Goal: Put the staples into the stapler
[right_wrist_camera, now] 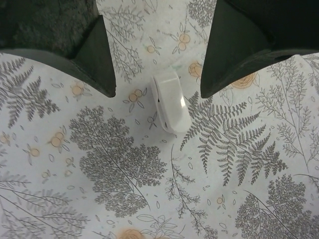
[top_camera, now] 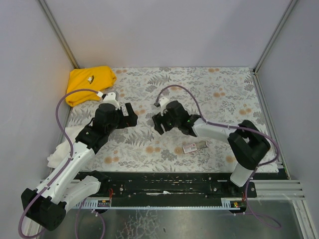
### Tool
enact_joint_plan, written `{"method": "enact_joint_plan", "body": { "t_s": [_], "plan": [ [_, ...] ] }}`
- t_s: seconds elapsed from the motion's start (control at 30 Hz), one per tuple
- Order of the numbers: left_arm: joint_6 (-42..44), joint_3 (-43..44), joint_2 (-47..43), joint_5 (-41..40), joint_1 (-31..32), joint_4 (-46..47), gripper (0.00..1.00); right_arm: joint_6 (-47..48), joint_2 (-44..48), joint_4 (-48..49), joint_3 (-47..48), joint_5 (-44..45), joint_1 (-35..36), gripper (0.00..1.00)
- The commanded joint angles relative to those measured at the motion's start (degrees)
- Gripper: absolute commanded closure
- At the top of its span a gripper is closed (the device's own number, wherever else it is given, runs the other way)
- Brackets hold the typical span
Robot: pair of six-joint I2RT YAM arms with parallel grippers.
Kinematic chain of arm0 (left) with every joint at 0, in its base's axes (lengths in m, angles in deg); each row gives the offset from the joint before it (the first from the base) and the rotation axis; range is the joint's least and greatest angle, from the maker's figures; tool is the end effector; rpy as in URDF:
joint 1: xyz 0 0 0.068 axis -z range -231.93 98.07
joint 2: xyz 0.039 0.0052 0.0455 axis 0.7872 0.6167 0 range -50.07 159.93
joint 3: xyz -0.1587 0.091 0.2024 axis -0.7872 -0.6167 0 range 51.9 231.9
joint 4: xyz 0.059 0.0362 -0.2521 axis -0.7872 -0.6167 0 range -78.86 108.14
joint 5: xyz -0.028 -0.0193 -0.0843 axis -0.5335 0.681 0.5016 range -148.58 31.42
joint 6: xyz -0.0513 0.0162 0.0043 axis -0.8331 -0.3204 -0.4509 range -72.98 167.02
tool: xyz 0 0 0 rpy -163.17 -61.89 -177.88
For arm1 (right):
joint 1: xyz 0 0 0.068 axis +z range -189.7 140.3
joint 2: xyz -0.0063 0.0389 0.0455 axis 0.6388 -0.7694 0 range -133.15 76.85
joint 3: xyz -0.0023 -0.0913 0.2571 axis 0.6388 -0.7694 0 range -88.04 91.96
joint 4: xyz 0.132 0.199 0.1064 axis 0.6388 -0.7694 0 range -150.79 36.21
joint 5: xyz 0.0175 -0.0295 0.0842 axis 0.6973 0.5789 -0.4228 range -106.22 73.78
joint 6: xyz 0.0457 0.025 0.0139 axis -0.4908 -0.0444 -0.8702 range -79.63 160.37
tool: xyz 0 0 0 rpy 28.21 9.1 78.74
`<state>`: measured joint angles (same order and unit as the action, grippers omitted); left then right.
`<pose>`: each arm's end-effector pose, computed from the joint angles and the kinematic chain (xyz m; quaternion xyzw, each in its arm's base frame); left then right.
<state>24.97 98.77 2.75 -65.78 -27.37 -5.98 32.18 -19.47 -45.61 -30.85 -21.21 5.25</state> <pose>0.1881 -0.0811 0.3033 -0.0124 0.8651 -0.1473 0.4794 0.2602 0.2643 0.2116 -0.2945 0.8182 0.2541 0.4235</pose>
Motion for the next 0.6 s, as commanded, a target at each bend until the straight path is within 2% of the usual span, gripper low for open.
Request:
{"method": "enact_joint_plan", "body": {
  "t_s": [0.0,0.27,0.37,0.43,0.57],
  "plan": [
    [-0.9,-0.8,-1.2,-2.1,-0.7,1.2,0.00,5.0,-5.8,-4.0,7.0,-1.5,1.9,0.28],
    [-1.0,-0.8,-1.1,-1.7,-1.2,1.1,0.00,9.2,-13.3,-7.4,14.6,-1.0,3.8,0.38],
    [-1.1,-0.9,-1.1,-1.6,-1.3,1.2,0.00,10.3,-15.0,-9.1,16.5,-0.9,4.1,0.51],
    [-1.1,-0.9,-1.0,-1.5,-1.3,1.2,0.00,10.9,-15.0,-9.9,16.8,-0.2,4.1,0.65],
    [-1.3,-0.8,-0.9,-1.1,-1.3,1.4,0.00,10.6,-13.1,-8.5,15.0,-0.5,4.2,0.81]
  ]
}}
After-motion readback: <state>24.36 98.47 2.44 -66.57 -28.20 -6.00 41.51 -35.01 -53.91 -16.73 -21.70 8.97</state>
